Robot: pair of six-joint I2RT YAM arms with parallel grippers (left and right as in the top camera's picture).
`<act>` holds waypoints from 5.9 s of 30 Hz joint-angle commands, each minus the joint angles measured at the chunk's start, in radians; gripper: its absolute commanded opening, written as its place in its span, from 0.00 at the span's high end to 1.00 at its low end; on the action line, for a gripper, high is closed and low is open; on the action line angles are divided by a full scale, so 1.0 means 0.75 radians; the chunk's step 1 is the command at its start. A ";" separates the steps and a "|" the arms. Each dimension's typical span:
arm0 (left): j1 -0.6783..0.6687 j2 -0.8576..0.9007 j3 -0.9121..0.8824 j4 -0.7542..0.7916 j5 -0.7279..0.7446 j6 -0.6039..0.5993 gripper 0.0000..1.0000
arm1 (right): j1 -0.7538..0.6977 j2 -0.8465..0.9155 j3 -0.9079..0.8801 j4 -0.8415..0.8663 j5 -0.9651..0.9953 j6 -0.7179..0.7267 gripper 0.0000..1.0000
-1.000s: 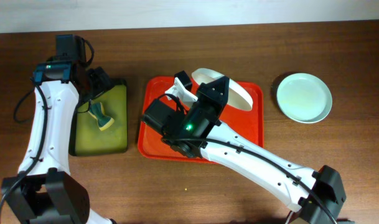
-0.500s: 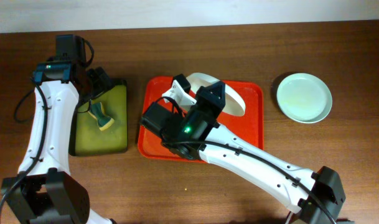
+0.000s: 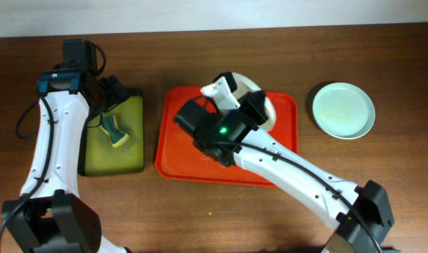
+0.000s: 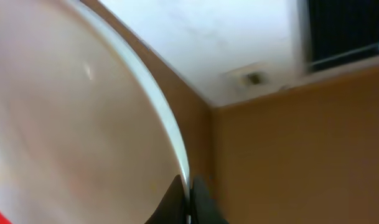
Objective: Clean dirty plates on tray and stack at the side
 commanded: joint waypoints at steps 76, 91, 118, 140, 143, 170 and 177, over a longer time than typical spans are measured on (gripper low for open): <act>0.004 -0.004 0.005 -0.002 0.009 -0.003 0.01 | -1.549 -0.809 -0.592 -0.020 -1.880 0.126 0.01; 0.004 -0.004 0.005 -0.002 0.009 -0.003 0.01 | -0.801 -1.873 -0.936 0.116 -1.298 0.126 0.01; 0.004 -0.004 0.005 -0.002 0.009 -0.003 0.01 | -0.993 -2.372 -2.115 1.394 -1.390 0.136 0.01; 0.004 -0.004 0.005 -0.002 0.009 -0.003 0.01 | -0.993 -2.372 -2.115 1.382 -1.401 0.112 0.01; 0.004 -0.004 0.005 -0.002 0.009 -0.003 0.01 | -0.993 -2.372 -2.115 1.382 -1.401 0.112 0.01; 0.004 -0.004 0.005 -0.002 0.009 -0.003 0.01 | -0.993 -2.372 -2.115 1.382 -1.401 0.112 0.01; 0.004 -0.004 0.005 -0.002 0.009 -0.003 0.01 | -0.993 -2.371 -2.115 1.382 -1.401 0.112 0.01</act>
